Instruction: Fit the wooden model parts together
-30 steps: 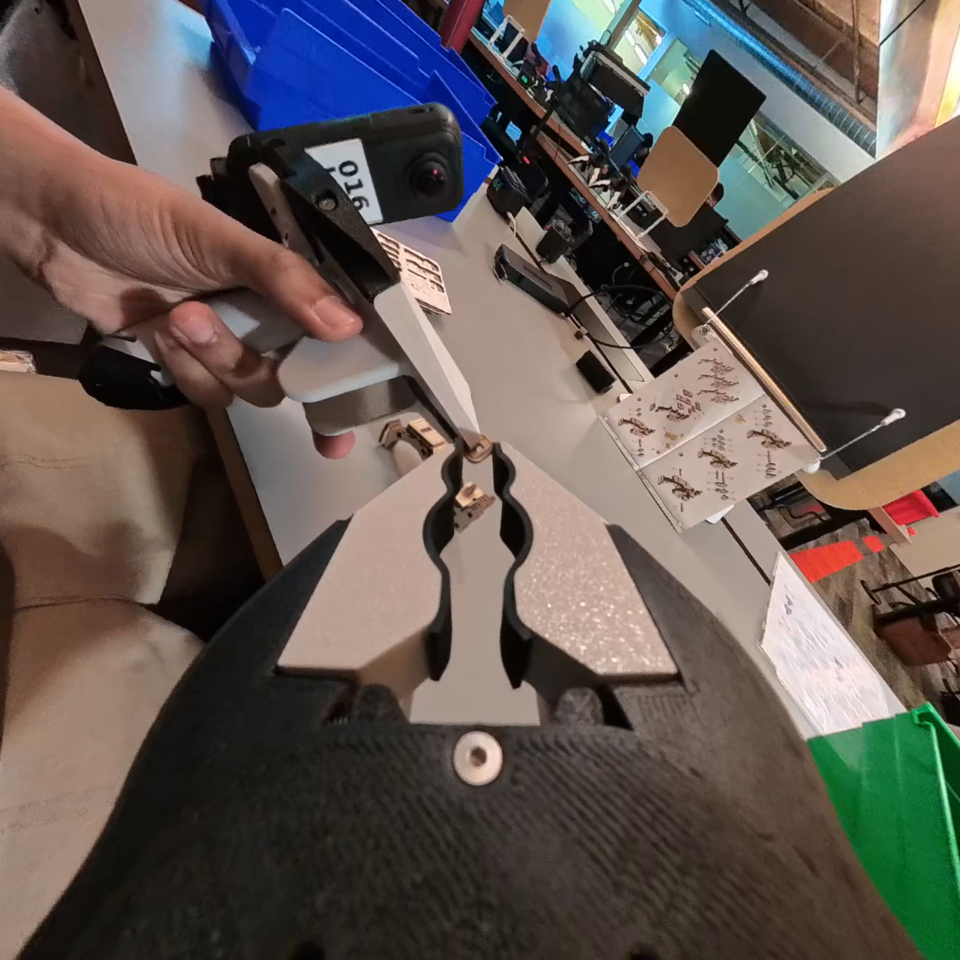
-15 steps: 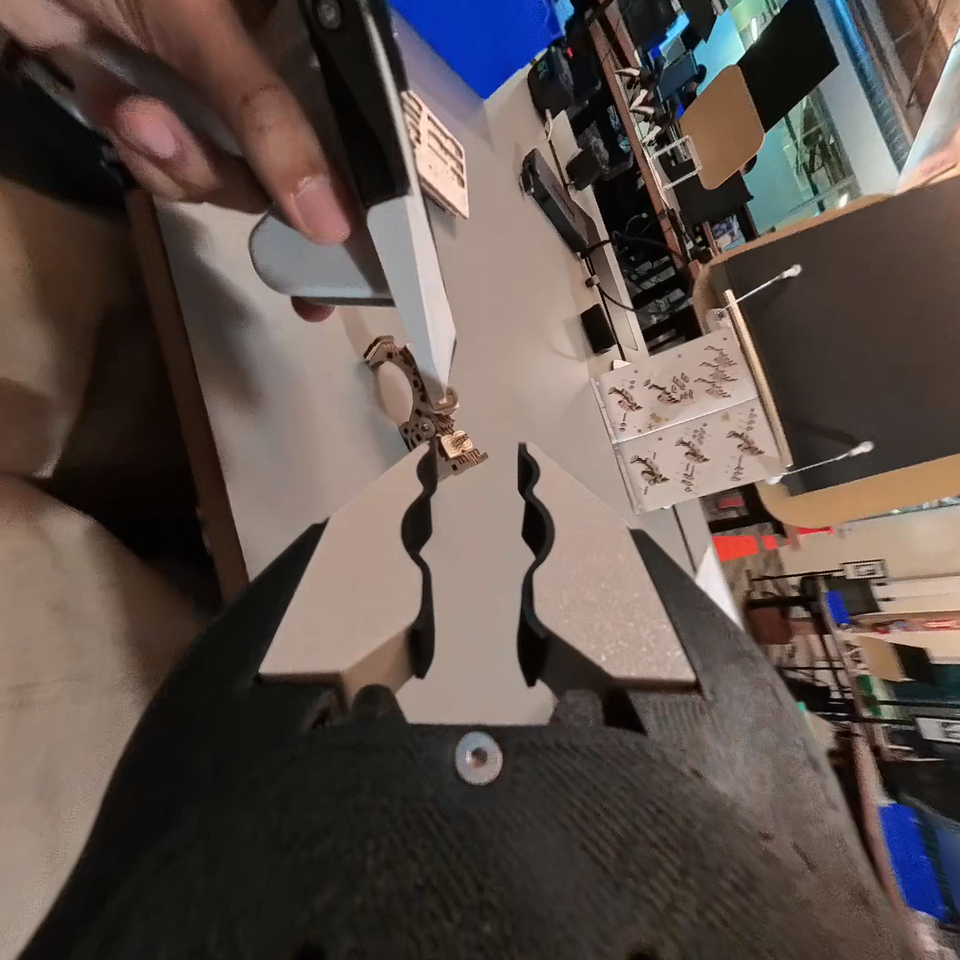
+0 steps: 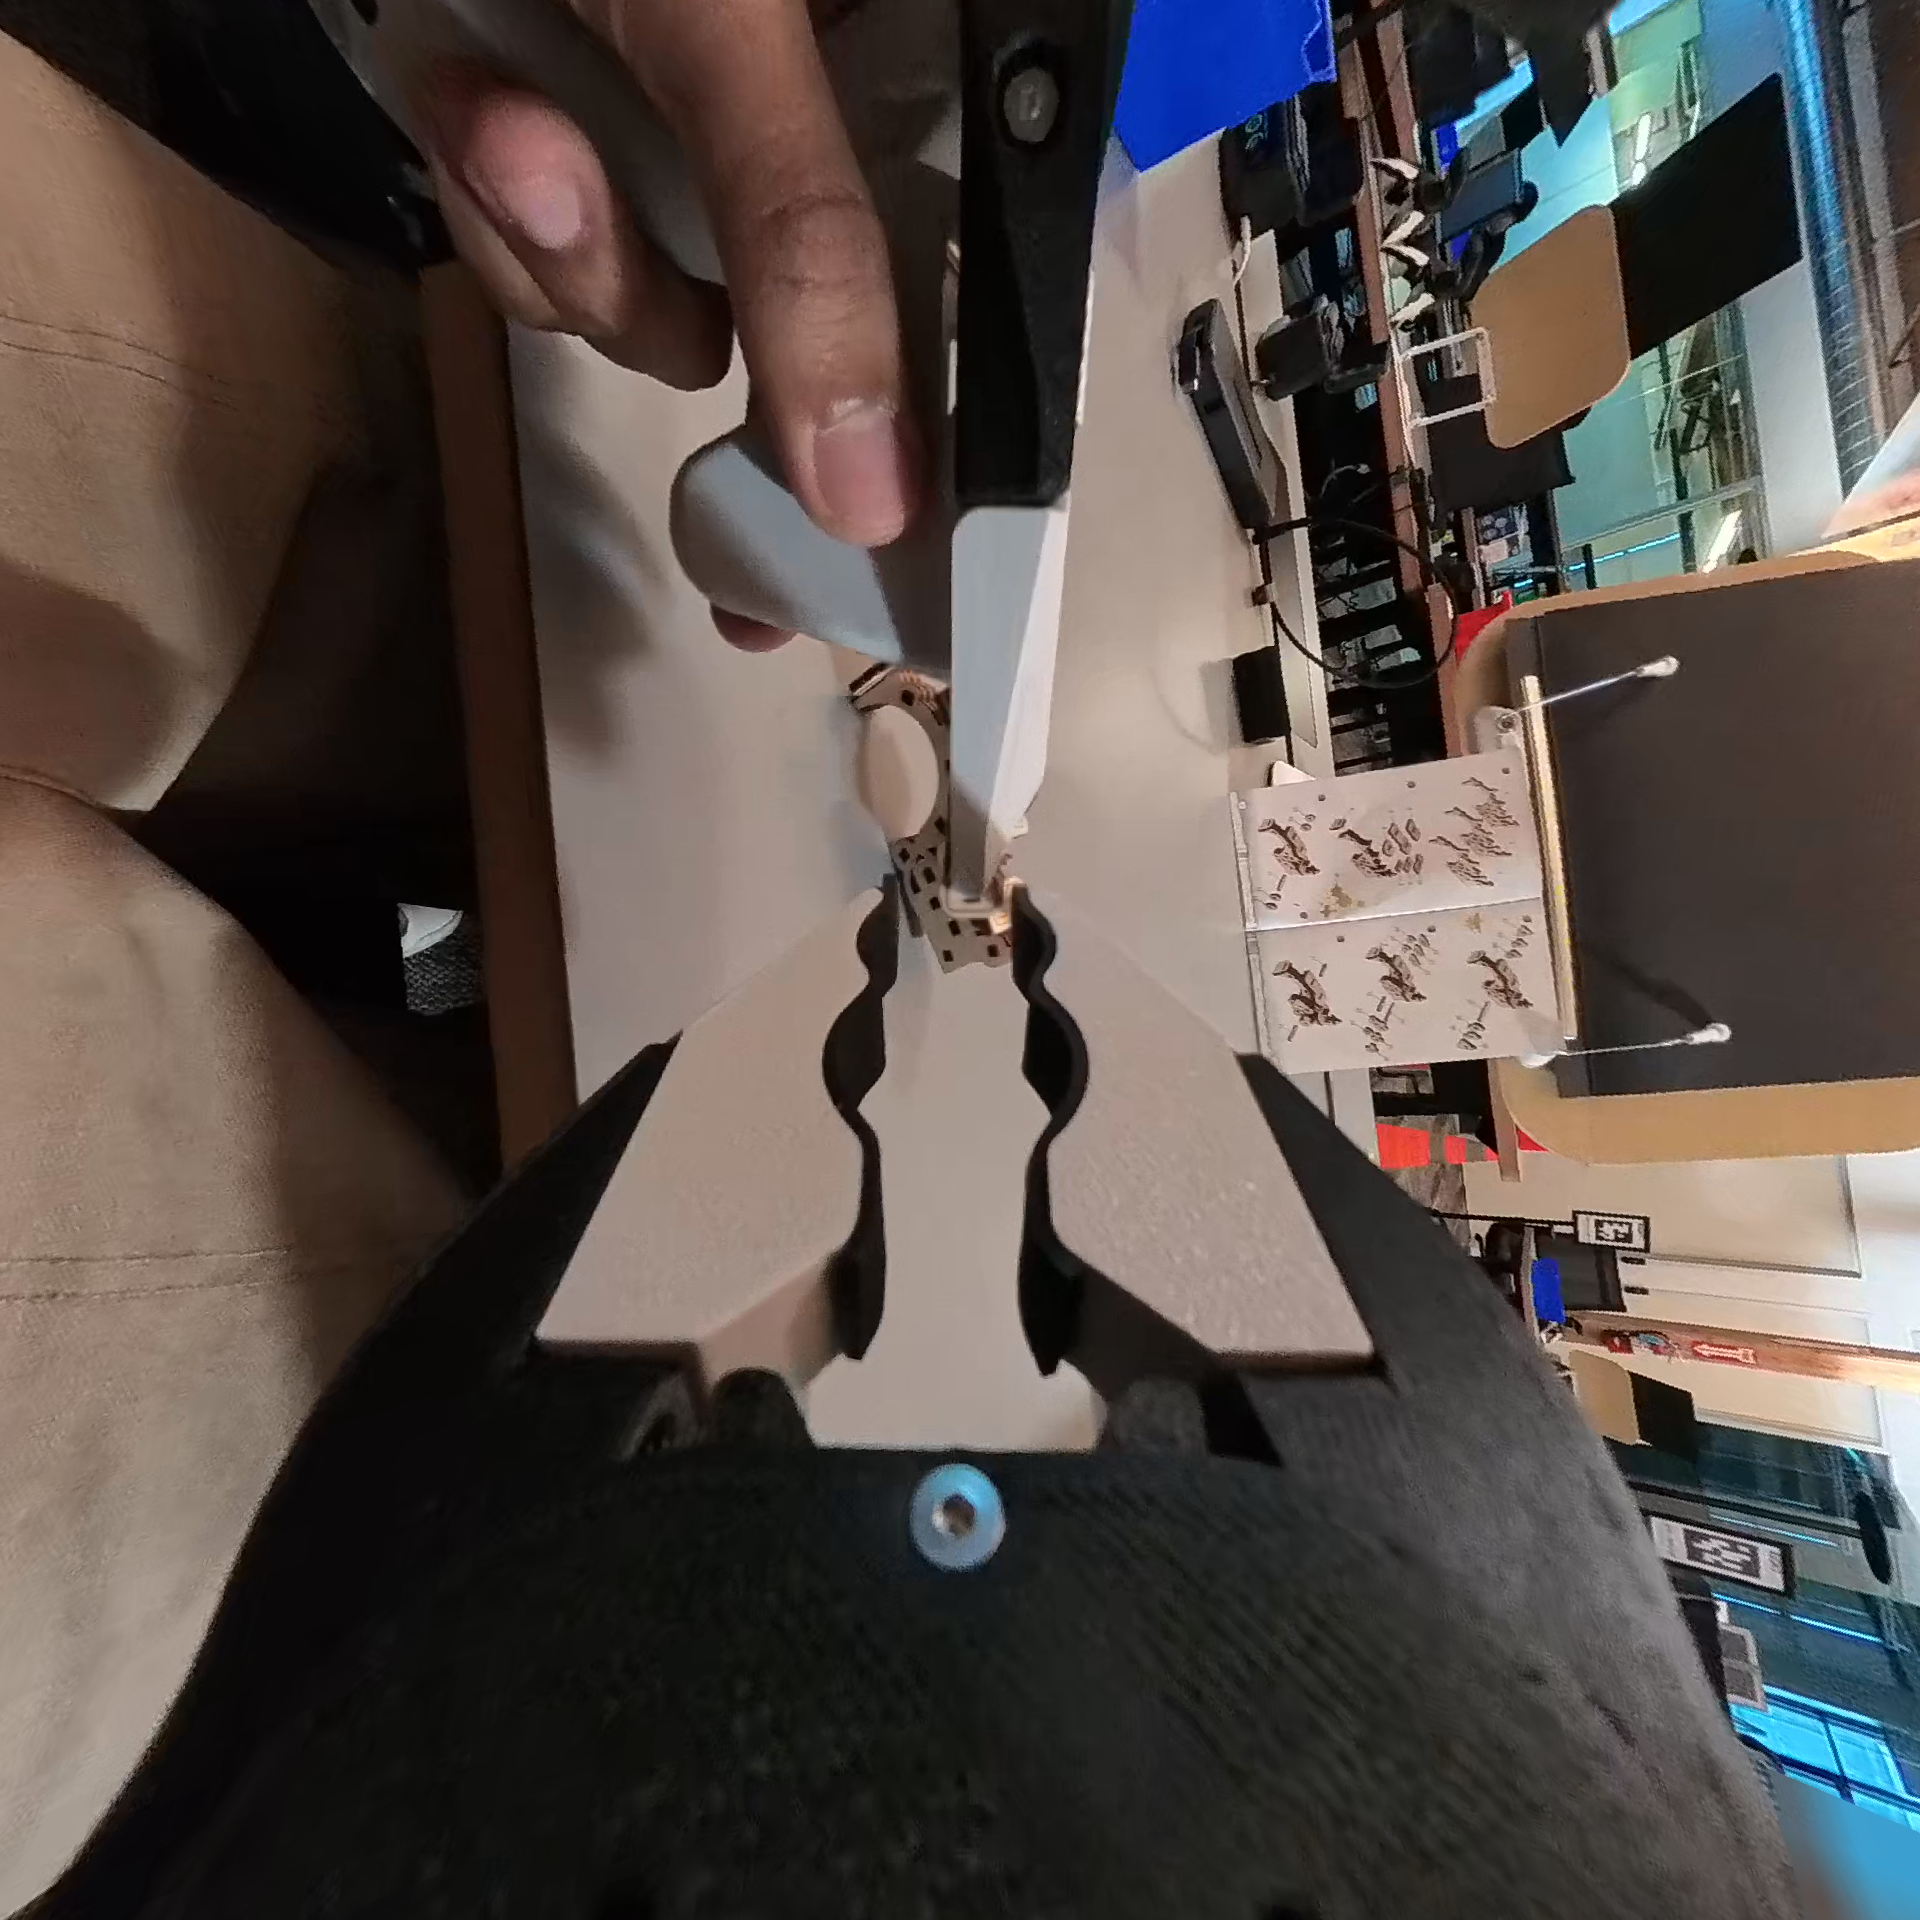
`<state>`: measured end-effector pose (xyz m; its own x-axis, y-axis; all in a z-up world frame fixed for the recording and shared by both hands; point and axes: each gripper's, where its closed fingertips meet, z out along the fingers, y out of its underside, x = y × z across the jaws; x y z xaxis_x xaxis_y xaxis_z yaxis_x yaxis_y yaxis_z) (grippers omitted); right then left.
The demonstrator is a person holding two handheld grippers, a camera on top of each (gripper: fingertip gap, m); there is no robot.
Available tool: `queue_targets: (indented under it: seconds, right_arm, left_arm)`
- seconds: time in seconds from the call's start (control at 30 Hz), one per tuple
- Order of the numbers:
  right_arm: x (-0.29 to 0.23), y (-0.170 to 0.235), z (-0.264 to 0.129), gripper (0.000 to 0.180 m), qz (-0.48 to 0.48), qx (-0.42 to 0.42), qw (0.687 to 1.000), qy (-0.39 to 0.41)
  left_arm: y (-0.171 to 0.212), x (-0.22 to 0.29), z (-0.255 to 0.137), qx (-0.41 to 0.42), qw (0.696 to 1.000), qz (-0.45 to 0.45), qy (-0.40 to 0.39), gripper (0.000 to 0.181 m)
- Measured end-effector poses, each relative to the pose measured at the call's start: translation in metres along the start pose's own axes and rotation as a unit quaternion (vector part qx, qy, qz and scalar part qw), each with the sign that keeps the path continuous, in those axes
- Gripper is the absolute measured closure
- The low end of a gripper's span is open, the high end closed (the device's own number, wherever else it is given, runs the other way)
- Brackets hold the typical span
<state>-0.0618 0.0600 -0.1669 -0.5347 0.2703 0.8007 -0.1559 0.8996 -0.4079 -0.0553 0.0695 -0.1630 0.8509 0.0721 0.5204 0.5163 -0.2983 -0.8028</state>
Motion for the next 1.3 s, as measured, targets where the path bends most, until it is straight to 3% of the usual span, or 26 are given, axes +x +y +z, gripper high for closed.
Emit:
queue_targets:
  seconds: [0.1, 0.3, 0.57, 0.83, 1.3]
  right_arm:
    - [0.000, 0.000, 0.000, 0.169, -0.010, -0.006, 1.000, 0.006]
    - [0.003, 0.001, -0.001, 0.169, 0.006, -0.003, 1.000, 0.009]
    - [0.016, 0.007, -0.004, 0.169, 0.110, 0.024, 0.994, 0.003]
    - [0.024, -0.005, -0.010, 0.170, 0.216, 0.094, 0.972, -0.022]
    - [0.044, -0.031, -0.032, 0.169, 0.273, 0.208, 0.939, -0.012]
  left_arm:
    - [0.003, 0.000, 0.002, -0.008, 1.000, 0.009, -0.005, 0.180]
    - [-0.001, 0.002, 0.002, 0.009, 1.000, -0.008, 0.009, 0.180]
    - [-0.017, 0.007, -0.005, 0.066, 0.993, -0.080, 0.062, 0.166]
    - [-0.028, 0.011, -0.013, 0.108, 0.970, -0.172, 0.135, 0.169]
    - [-0.049, 0.034, -0.029, 0.163, 0.907, -0.266, 0.284, 0.173]
